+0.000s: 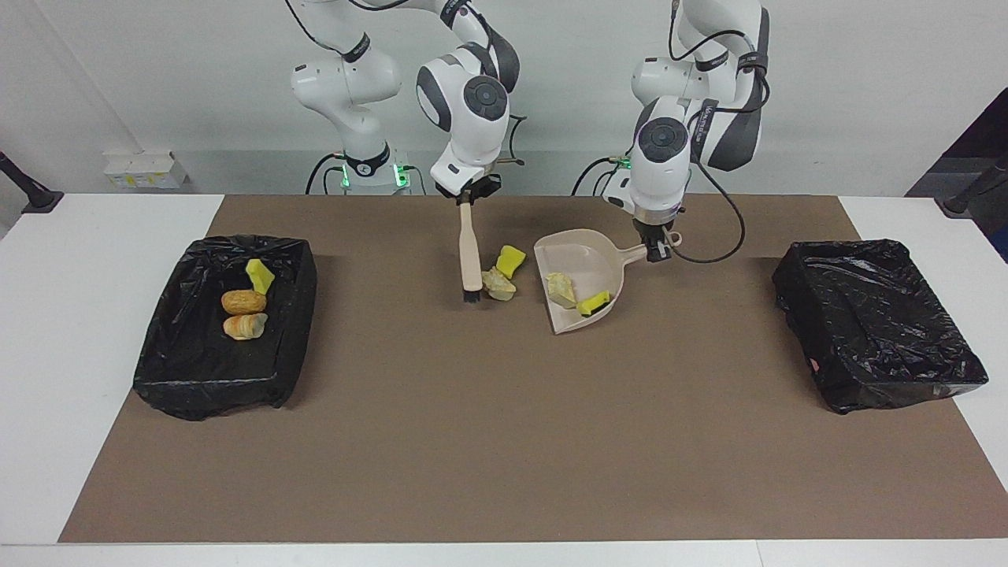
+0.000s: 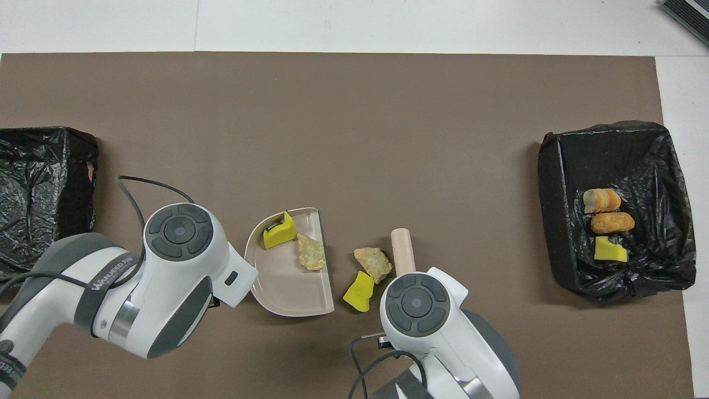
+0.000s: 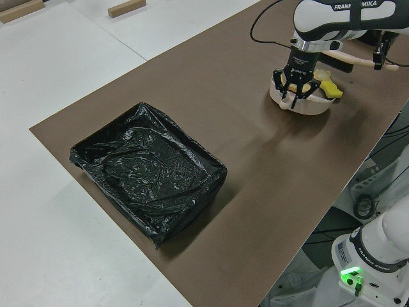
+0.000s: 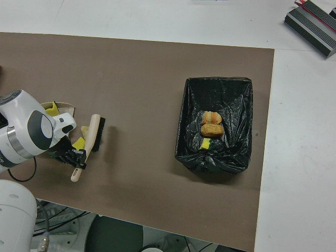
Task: Sweep and dump trash in bin
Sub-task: 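Sweep the remaining sponge and bread into the dustpan with the brush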
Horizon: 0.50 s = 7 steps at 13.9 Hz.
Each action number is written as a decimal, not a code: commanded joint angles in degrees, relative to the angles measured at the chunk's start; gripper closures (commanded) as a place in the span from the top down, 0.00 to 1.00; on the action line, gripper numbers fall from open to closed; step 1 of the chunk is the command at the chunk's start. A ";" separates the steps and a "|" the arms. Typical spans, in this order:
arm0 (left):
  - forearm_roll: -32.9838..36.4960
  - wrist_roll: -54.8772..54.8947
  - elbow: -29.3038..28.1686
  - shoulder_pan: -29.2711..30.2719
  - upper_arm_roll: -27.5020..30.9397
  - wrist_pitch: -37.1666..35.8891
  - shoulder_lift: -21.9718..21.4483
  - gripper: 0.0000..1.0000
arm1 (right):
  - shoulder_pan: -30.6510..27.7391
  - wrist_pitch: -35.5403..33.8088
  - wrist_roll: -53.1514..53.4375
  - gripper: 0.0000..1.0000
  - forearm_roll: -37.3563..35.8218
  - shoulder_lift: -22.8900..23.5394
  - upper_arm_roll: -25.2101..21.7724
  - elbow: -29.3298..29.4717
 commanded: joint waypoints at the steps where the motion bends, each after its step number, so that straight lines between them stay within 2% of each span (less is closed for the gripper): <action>1: 0.83 -2.83 -3.46 -1.66 0.12 2.02 -2.51 0.00 | -0.50 4.29 -1.08 0.00 1.92 -2.37 0.26 -5.48; 5: 0.56 -3.71 -3.64 -1.66 0.12 3.26 -2.51 0.00 | 1.70 10.00 -0.73 0.00 3.14 -1.68 0.43 -7.25; 7: 0.56 -3.71 -3.55 -1.66 0.12 3.26 -2.42 0.00 | 3.98 14.91 -0.55 0.00 5.78 1.91 0.43 -7.07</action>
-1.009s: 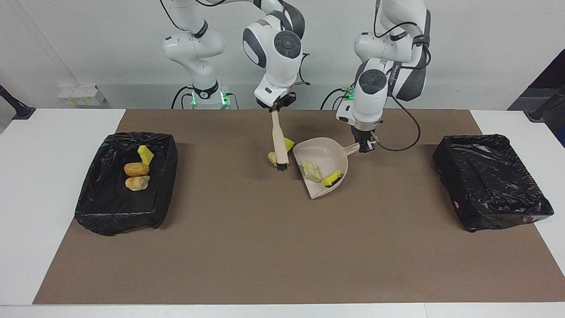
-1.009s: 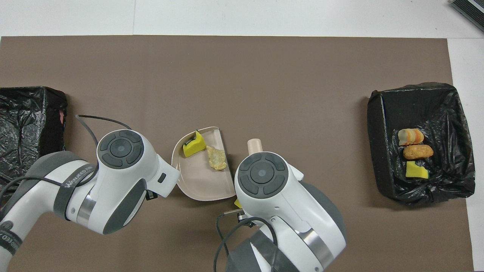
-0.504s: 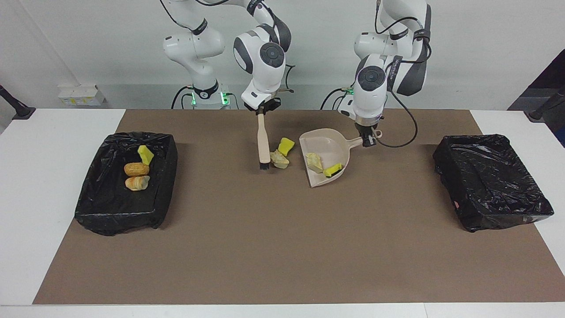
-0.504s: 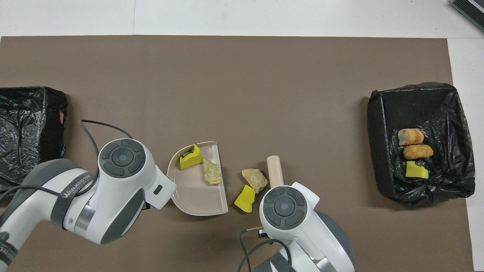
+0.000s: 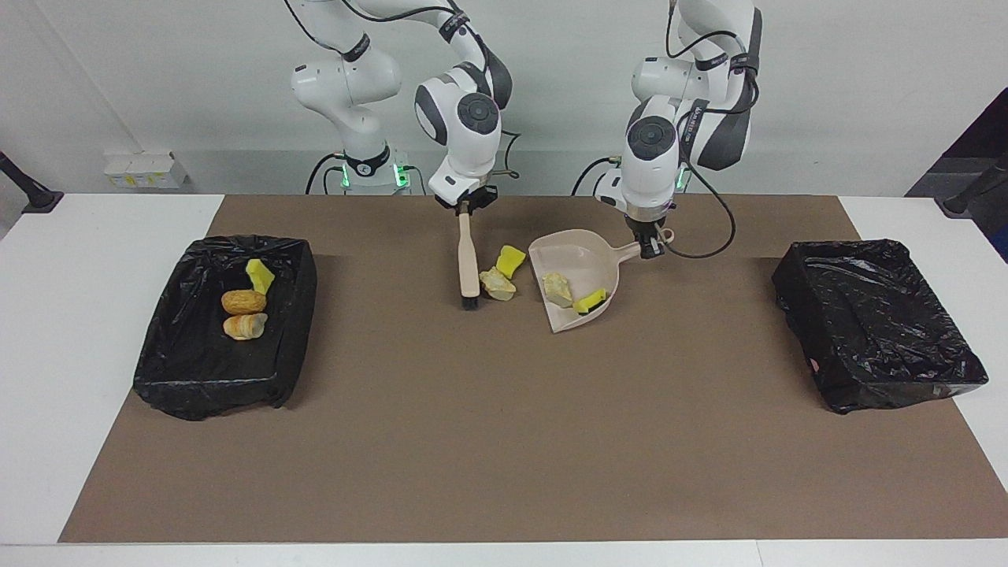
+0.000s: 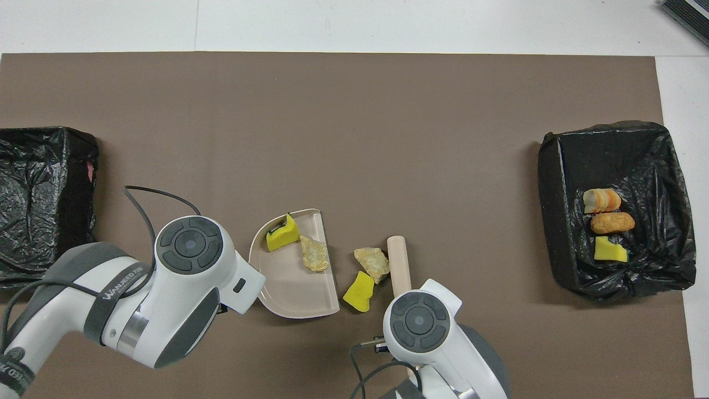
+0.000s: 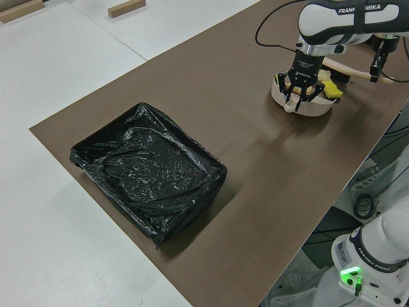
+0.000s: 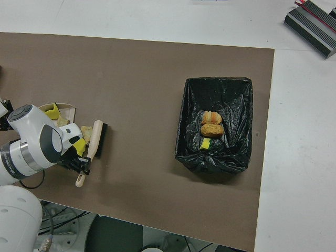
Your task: Sweep and dump trash in bin
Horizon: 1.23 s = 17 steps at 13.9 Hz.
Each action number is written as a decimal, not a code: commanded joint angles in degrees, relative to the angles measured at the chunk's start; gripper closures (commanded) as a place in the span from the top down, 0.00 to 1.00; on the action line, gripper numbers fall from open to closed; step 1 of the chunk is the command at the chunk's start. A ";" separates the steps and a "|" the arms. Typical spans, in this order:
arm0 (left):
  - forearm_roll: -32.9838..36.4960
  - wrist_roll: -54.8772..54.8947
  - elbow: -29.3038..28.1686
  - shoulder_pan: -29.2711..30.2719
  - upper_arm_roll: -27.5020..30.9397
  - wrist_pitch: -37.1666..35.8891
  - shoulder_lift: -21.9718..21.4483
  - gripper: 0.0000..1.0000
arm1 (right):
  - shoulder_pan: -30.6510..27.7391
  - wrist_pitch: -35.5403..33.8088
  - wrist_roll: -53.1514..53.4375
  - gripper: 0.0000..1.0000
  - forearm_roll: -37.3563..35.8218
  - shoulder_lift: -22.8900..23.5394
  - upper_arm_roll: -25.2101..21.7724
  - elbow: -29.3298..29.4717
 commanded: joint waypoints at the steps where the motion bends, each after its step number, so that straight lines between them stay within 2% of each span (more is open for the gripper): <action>1: 0.56 -0.97 -2.01 -0.97 0.42 1.99 -1.65 0.00 | 3.14 8.38 1.02 0.00 3.15 4.65 0.27 -0.16; 3: 0.56 -0.97 -2.01 -0.97 0.42 1.99 -1.65 0.00 | 5.09 13.50 4.27 0.00 4.37 9.06 0.27 3.25; 7: 0.56 -0.97 -2.01 -0.80 0.50 1.99 -1.65 0.00 | 6.06 13.34 5.86 0.00 5.35 14.26 0.36 12.48; 12: -0.23 -1.41 -1.30 0.17 0.59 2.95 -0.86 0.00 | 10.35 14.13 7.53 0.00 5.26 14.00 0.36 13.46; 17: -0.49 -1.41 -1.30 0.78 0.68 4.01 -0.86 0.00 | 11.86 15.36 9.21 0.00 4.38 13.56 0.36 13.47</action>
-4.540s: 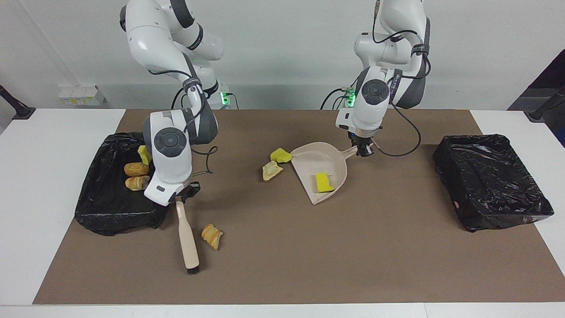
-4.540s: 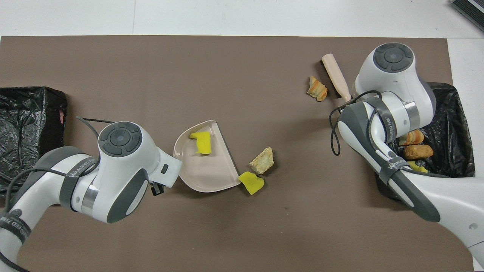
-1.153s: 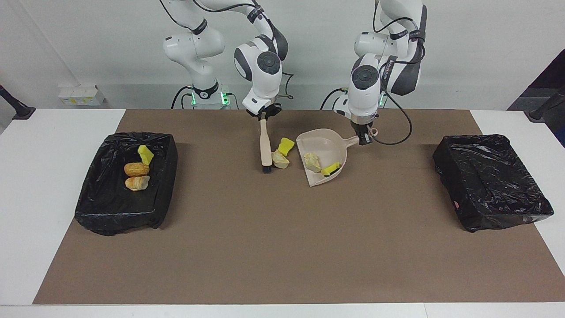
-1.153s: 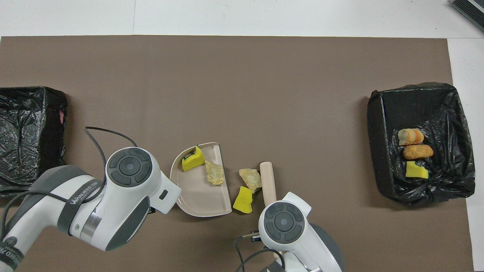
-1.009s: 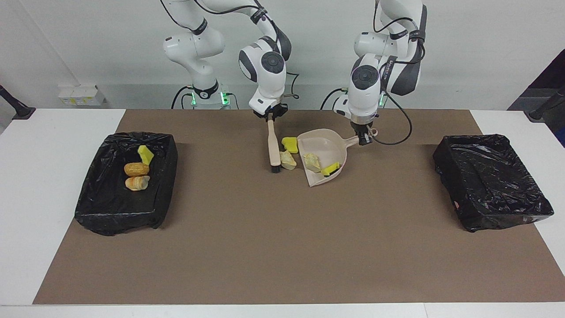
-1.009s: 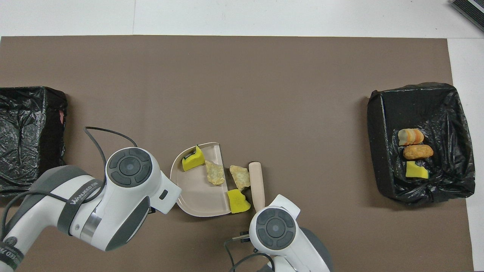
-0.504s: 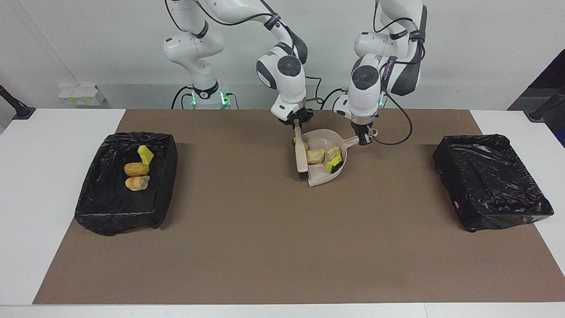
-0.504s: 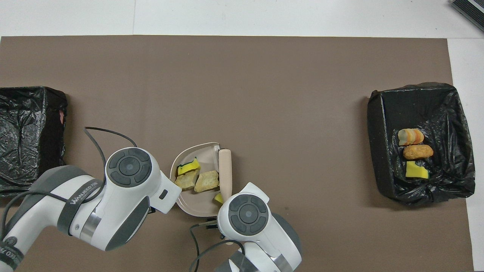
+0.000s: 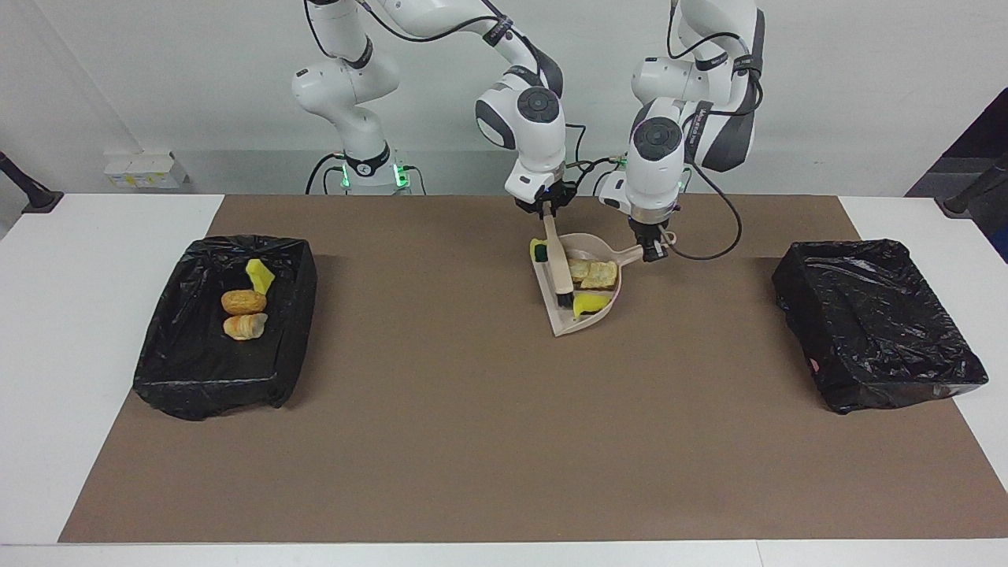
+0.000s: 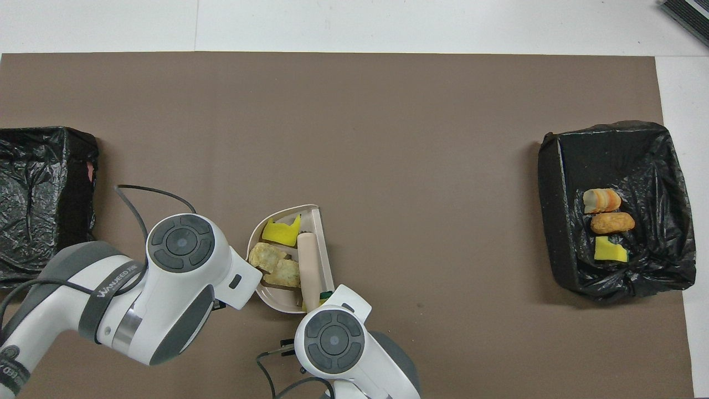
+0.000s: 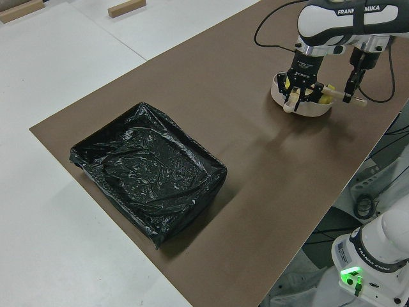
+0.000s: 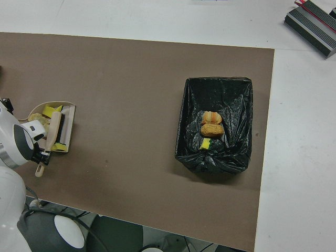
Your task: Sweep and dump trash in bin
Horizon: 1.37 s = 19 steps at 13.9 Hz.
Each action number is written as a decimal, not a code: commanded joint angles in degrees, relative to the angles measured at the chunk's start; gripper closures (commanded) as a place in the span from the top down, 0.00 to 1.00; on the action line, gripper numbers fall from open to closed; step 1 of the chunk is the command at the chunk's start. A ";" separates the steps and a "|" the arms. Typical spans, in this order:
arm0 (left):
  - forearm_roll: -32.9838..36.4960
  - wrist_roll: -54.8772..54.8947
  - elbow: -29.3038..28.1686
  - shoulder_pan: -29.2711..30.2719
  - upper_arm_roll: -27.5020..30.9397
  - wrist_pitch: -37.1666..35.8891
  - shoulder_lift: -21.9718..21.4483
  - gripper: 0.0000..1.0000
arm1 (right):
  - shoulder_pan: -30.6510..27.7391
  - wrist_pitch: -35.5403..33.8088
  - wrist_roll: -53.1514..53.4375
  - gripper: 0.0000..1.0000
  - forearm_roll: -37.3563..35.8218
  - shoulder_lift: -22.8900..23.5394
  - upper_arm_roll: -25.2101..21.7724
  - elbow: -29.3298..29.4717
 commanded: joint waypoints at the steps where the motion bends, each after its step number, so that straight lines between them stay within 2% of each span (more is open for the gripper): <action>1: -0.47 -1.05 -1.01 0.69 0.07 2.48 -0.81 0.00 | 1.62 1.42 1.87 0.00 0.41 -0.46 0.10 0.43; 7: -1.44 -0.79 -1.01 1.04 0.07 3.10 -0.72 0.00 | 1.37 0.98 1.96 0.00 0.24 -0.19 -0.08 5.52; 12: -1.96 -0.35 -1.01 2.63 0.07 4.95 -0.63 0.00 | 0.93 0.02 1.87 0.00 0.24 -0.72 -0.52 7.19; 17: -2.75 -0.17 -1.01 4.11 -0.01 5.30 -0.72 0.00 | -2.05 -7.10 1.17 0.00 0.15 -5.37 -0.69 7.99; 19: -3.63 -0.17 -1.01 4.29 0.07 5.39 -0.72 0.00 | -2.50 -8.59 1.17 0.00 -1.51 -5.73 -0.61 7.90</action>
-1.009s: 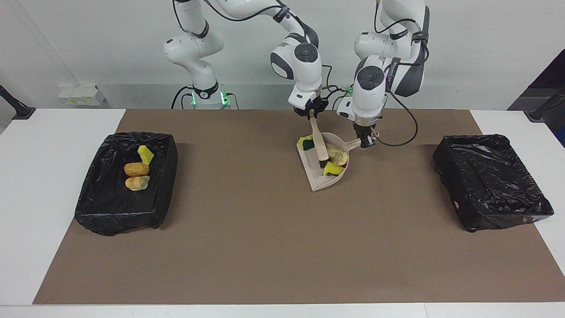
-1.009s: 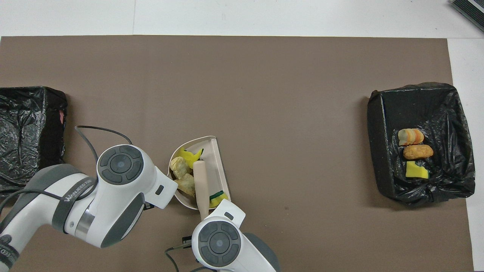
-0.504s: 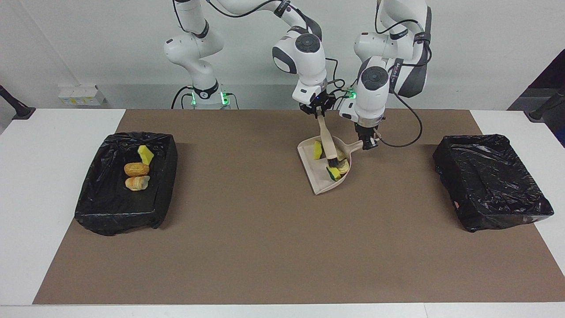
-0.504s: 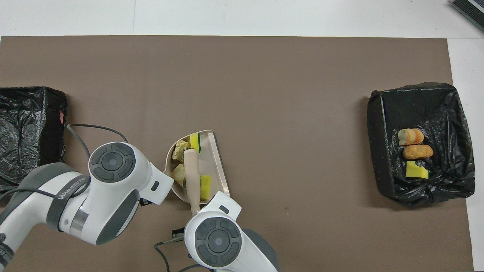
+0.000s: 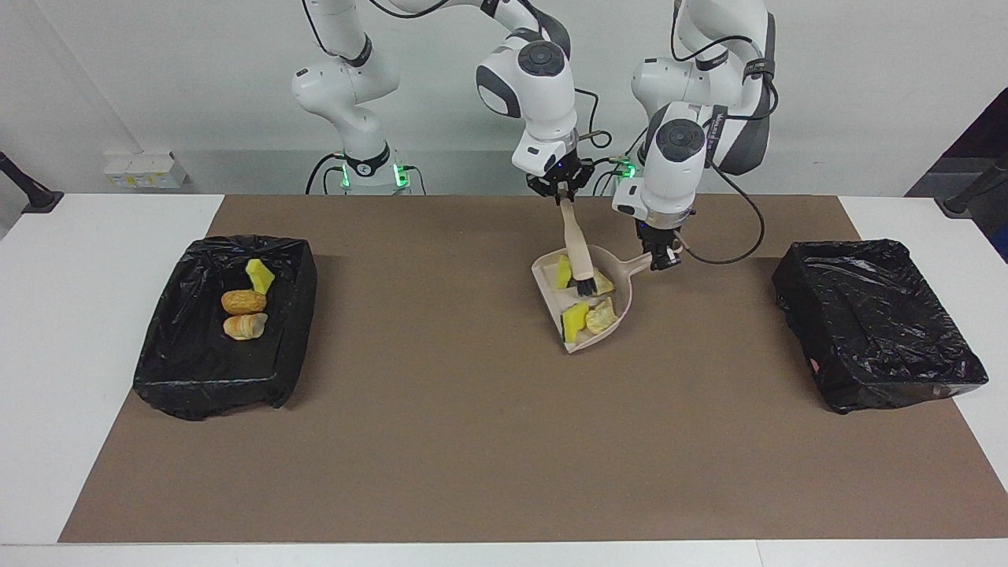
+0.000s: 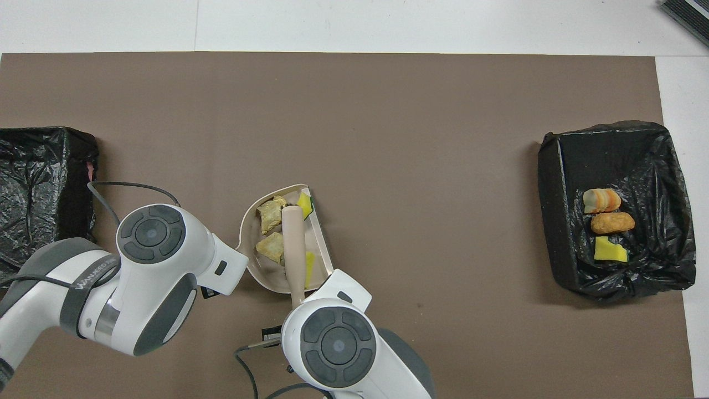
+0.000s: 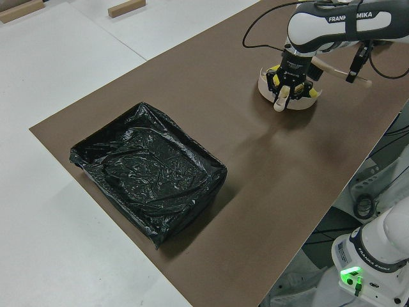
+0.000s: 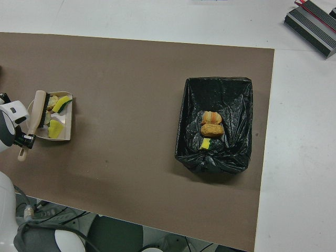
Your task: Sweep and dump trash in bin
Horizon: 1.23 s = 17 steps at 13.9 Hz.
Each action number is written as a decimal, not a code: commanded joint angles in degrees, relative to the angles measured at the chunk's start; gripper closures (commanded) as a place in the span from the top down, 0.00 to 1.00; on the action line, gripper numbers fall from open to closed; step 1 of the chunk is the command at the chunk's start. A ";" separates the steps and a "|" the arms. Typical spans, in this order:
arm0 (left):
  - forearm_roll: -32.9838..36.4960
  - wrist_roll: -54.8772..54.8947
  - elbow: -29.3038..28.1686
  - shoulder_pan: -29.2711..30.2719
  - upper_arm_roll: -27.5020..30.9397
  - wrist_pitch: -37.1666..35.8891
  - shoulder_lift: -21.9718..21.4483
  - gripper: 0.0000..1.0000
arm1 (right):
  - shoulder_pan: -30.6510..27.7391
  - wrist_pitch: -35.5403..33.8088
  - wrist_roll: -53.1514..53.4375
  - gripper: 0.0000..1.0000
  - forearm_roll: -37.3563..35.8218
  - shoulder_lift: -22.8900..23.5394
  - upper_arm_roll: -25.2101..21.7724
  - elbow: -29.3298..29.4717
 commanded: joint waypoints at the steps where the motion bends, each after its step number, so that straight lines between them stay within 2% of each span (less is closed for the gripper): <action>1: -1.94 0.69 -0.94 1.56 -0.27 1.32 -1.09 0.00 | -0.73 -2.76 0.54 0.00 -2.42 -1.70 0.52 -0.55; 7: -3.00 1.74 -1.03 6.04 0.08 0.09 -4.34 0.00 | -1.69 -6.54 0.89 0.00 -4.81 -3.63 0.52 -3.18; 11: -3.00 4.11 -1.12 8.42 0.17 -2.10 -5.13 0.00 | -1.00 -5.94 1.50 0.00 -5.33 -5.92 0.52 -7.14; 14: -4.22 8.33 -0.94 12.45 0.17 -4.21 -7.15 0.00 | 1.02 -3.22 3.78 0.00 -6.56 -5.13 0.95 -9.43; 17: -5.28 10.71 0.45 17.20 0.25 -8.42 -10.05 0.00 | 5.68 0.73 14.21 0.00 -7.79 -1.36 0.95 -10.66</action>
